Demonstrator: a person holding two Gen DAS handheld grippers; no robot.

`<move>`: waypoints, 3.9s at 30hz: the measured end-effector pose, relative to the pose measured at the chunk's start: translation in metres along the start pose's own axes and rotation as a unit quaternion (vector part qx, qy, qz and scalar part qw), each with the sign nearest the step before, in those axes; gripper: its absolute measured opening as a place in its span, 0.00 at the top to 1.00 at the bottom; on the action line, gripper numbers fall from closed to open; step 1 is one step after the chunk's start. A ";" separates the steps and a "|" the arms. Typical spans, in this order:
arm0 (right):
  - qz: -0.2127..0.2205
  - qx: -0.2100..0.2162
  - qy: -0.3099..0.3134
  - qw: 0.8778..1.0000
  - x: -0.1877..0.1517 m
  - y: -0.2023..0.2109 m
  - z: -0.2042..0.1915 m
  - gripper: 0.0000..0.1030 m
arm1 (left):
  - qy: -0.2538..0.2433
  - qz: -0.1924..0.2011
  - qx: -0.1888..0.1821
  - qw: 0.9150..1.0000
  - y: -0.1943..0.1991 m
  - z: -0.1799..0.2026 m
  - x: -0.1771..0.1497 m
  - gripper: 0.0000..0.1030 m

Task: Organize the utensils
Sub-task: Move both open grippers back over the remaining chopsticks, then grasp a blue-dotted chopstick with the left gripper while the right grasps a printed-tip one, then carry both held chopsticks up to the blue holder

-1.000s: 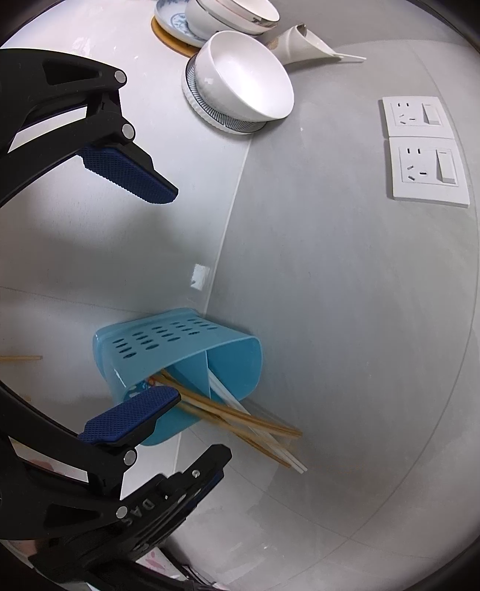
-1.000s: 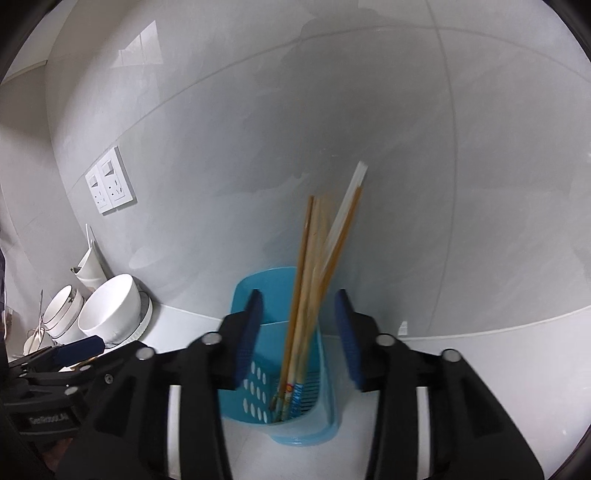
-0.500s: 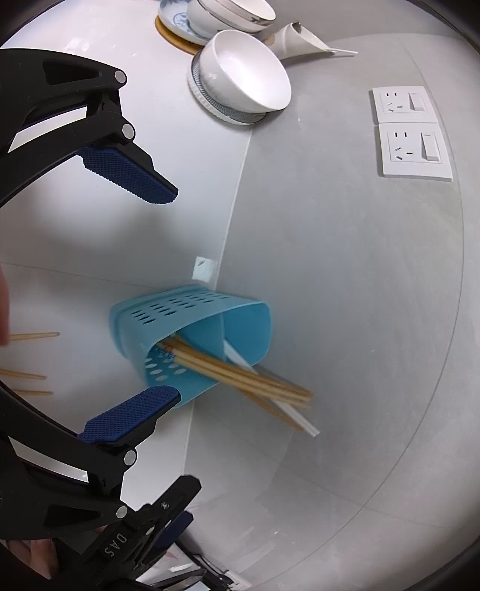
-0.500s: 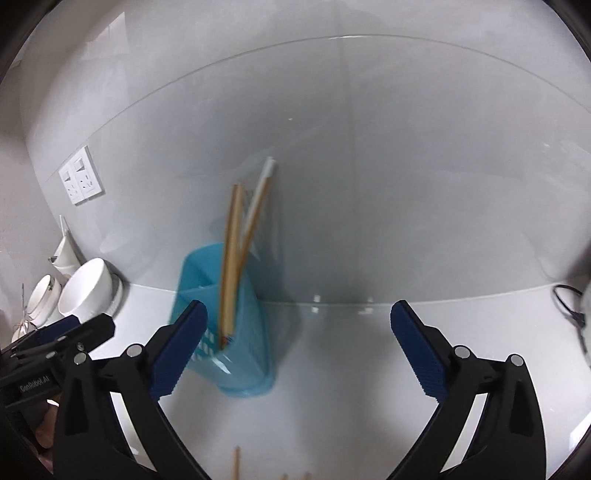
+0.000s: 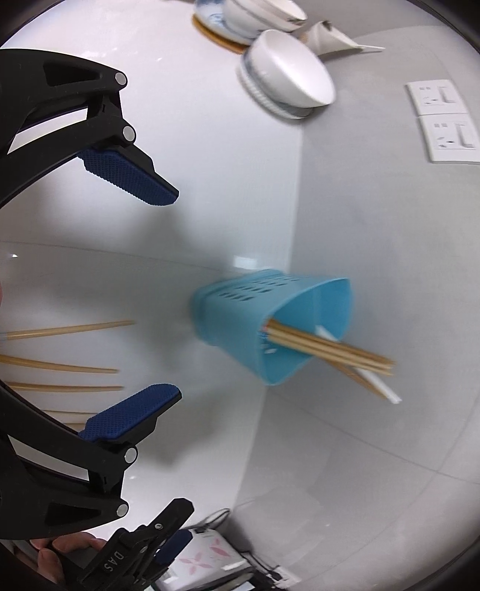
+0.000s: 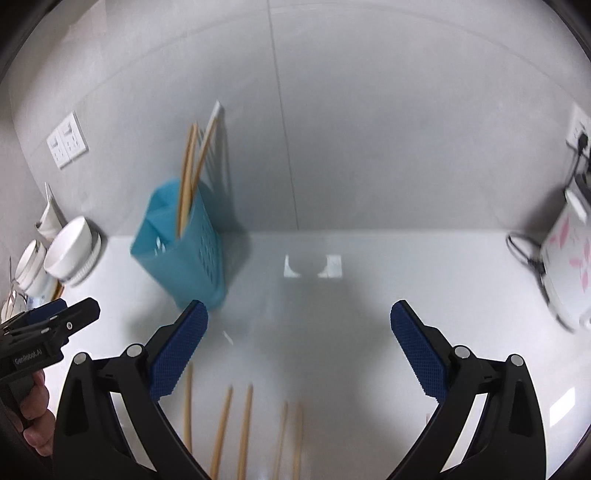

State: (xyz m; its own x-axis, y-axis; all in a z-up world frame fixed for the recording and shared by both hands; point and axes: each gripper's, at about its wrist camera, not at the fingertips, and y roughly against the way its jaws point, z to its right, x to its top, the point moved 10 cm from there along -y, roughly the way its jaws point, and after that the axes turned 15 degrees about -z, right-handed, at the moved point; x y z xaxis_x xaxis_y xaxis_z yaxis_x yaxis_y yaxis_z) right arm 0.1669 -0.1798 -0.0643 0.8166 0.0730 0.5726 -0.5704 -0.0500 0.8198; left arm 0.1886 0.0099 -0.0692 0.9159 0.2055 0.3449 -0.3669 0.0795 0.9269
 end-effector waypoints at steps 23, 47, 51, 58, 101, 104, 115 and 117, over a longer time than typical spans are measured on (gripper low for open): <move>-0.186 -0.048 0.018 0.981 -0.154 -0.065 0.020 0.15 | -0.001 -0.160 0.028 0.987 -0.096 0.005 -0.131 0.07; -0.259 -0.044 0.030 0.964 -0.175 -0.082 0.004 0.81 | -0.031 -0.210 0.087 0.973 -0.104 0.010 -0.141 0.90; -0.270 -0.040 0.017 0.962 -0.171 -0.085 0.003 0.94 | -0.025 -0.210 0.082 0.974 -0.102 0.013 -0.147 0.93; -0.270 -0.039 0.007 0.962 -0.163 -0.087 0.011 0.94 | -0.017 -0.204 0.068 0.977 -0.097 0.010 -0.144 0.94; -0.100 0.021 0.031 0.994 -0.054 0.003 -0.033 0.94 | -0.023 -0.037 0.020 0.999 0.024 0.037 -0.064 0.94; -0.081 0.025 0.034 0.996 -0.040 0.012 -0.039 0.94 | -0.026 -0.024 0.018 0.999 0.030 0.041 -0.056 0.94; -0.028 0.043 0.039 0.998 -0.003 0.028 -0.052 0.94 | -0.018 0.030 0.001 0.999 0.037 0.047 -0.014 0.94; -0.020 0.048 0.040 0.998 0.004 0.029 -0.055 0.94 | -0.017 0.042 -0.008 0.999 0.041 0.048 -0.006 0.94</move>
State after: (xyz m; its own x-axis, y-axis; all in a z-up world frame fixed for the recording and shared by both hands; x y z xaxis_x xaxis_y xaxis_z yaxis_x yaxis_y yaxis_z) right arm 0.1483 -0.1261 -0.0383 0.8270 0.1559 0.5401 -0.5229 -0.1395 0.8409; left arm 0.1757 -0.0348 -0.0262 0.8866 0.1789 0.4266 -0.4452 0.0797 0.8919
